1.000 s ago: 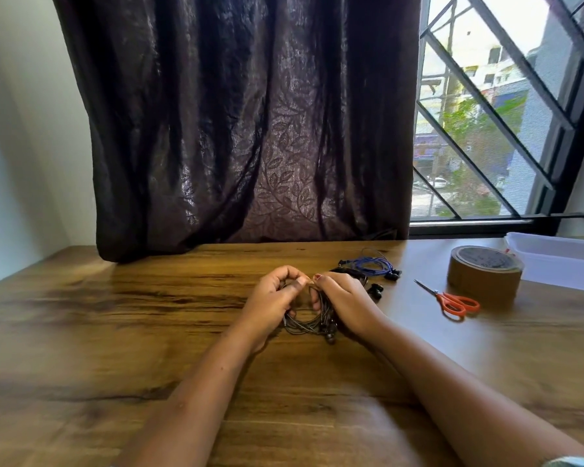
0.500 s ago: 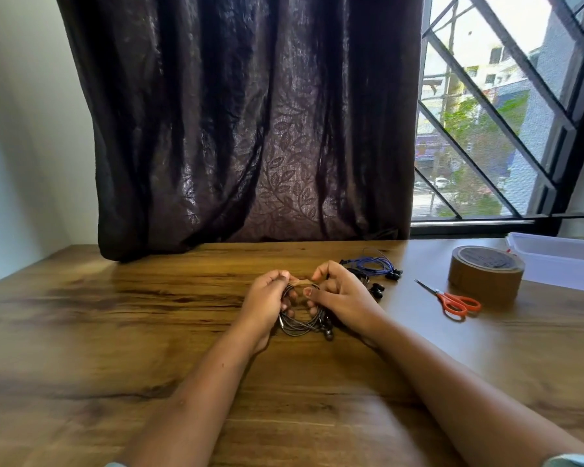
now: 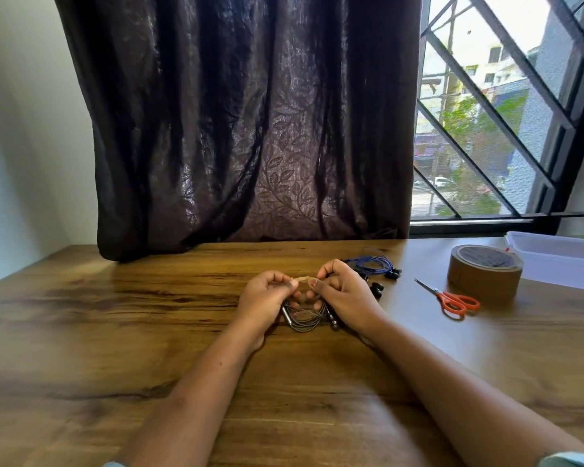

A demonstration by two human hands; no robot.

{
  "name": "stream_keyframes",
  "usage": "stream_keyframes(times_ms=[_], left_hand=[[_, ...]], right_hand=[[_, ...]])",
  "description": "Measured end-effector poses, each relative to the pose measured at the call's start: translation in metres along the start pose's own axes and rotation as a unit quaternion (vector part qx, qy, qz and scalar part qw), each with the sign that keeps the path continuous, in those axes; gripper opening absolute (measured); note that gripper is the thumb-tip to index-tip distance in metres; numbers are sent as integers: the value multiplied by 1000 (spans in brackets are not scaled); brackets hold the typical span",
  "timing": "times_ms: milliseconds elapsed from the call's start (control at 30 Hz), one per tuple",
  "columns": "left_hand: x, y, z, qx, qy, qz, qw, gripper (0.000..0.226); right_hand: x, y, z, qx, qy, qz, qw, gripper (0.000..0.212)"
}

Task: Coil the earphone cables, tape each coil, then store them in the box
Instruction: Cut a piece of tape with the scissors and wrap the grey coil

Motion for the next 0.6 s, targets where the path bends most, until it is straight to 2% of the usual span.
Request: stream_keyframes(times_ms=[167,267,433,600], left_hand=[[5,4,15,50,-105,-25,993,3],[6,4,21,90,-147,-42,984,8],[8,5,21,154,-149,-51,975,16],[9,0,21,254,-126,-91,955,9]], right_hand=[[-2,3,-1,-69,1,7,998,19],[-1,1,0,-108,-12,10,994,16],[1,0,6,-160,-80,14,984,2],[-2,7,0,-268,-80,28,960,23]])
Point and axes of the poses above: each hand's wrist, its own x-axis towards the middle knuckle, its own z-axis out of the back of the hand, y = z × x, the point moved 6 cm from there along x, towards the middle knuckle, and after that the axes turned 9 degrees about -z, right-handed, at the moved point
